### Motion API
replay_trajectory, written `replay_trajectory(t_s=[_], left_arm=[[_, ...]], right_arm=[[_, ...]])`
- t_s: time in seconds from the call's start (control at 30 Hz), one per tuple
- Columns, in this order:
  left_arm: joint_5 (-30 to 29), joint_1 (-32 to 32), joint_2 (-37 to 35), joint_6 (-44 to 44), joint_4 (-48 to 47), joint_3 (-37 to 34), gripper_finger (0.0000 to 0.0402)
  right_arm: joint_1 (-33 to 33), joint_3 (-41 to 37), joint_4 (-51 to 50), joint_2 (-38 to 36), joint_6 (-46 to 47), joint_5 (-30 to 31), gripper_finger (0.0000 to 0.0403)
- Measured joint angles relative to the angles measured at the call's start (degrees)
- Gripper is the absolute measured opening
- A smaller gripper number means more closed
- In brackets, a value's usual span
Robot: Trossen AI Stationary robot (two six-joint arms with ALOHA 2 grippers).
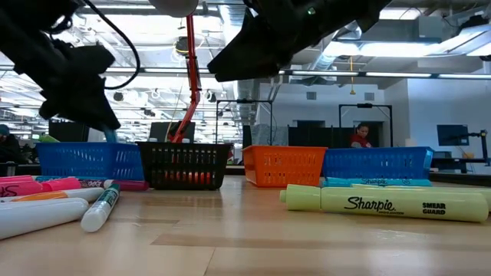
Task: Pick & Place Markers
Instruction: Put the large light blue marker pen into the left blue basket, then put the small dark red marker pen into the orange basket
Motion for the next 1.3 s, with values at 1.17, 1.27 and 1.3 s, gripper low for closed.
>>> replay_trajectory(t_s=[1.17, 1.27, 1.3], left_arm=[[18.9, -7.9, 19.4, 48.1, 27.0, 3.1, 0.0125], [20.8, -6.0, 23.0, 48.0, 27.0, 3.4, 0.0125], [21.5, -5.5, 24.1, 47.6, 26.9, 3.4, 0.0125]], right_arm=[[0.1, 0.0, 2.6, 0.0, 0.1, -6.6, 0.0249], [0.0, 0.0, 2.6, 0.0, 0.1, -6.6, 0.0249], [0.0, 0.0, 2.6, 0.0, 0.1, -6.6, 0.0249]])
